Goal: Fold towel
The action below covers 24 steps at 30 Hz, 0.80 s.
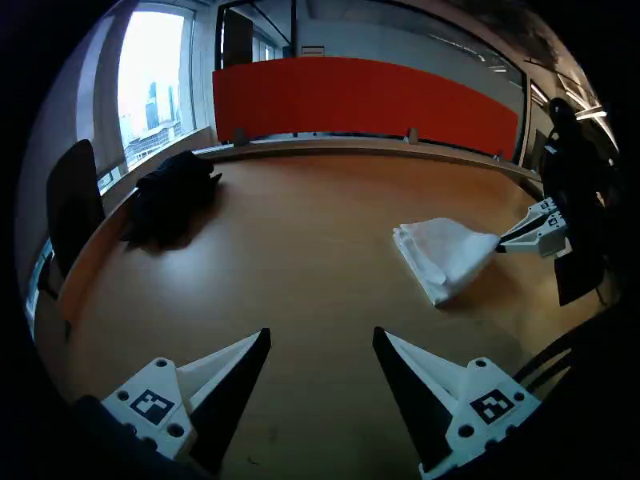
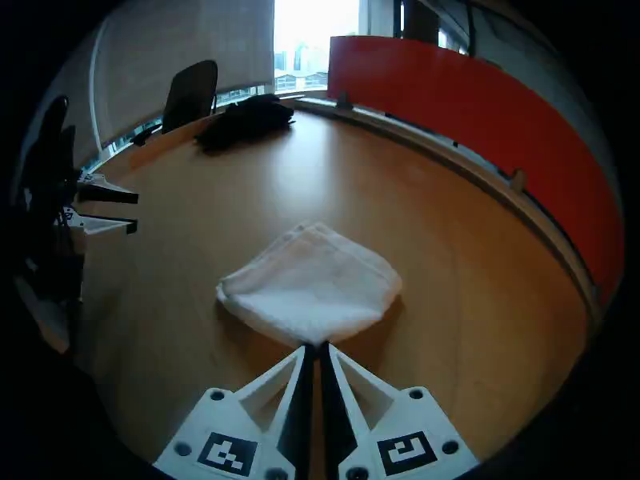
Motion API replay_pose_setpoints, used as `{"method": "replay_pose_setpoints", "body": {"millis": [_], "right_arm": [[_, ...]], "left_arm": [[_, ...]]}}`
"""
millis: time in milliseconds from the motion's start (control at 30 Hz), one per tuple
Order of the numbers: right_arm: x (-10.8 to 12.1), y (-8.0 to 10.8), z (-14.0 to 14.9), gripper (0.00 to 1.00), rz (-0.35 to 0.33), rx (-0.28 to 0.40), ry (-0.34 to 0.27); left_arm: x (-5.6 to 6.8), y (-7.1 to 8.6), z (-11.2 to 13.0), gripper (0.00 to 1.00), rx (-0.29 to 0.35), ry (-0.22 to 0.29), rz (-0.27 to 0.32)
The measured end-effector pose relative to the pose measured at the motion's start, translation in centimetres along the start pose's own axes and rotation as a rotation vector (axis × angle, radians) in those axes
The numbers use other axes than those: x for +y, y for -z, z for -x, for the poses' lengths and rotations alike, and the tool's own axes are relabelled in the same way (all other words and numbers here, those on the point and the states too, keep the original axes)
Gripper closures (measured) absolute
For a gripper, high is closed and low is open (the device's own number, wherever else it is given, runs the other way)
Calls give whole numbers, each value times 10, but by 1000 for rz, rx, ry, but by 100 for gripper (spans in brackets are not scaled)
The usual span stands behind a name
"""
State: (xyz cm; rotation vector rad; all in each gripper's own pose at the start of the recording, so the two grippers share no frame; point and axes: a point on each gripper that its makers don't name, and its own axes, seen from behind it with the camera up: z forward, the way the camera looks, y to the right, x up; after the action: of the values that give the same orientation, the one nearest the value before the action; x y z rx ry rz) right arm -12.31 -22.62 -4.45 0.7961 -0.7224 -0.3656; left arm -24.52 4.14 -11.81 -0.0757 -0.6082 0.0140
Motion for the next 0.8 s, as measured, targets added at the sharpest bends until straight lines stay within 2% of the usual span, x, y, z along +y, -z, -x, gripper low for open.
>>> {"method": "replay_pose_setpoints", "body": {"millis": [200,467,800], "right_arm": [[2,8,-30,95,-11,49,16],[12,29,-79,95,-3,124,51],[37,60,-129,95,27,186,74]], "left_arm": [[0,1,-2,5,7,3,-2],[2,4,-5,5,15,-2,2],[5,4,-14,5,28,-6,7]]}}
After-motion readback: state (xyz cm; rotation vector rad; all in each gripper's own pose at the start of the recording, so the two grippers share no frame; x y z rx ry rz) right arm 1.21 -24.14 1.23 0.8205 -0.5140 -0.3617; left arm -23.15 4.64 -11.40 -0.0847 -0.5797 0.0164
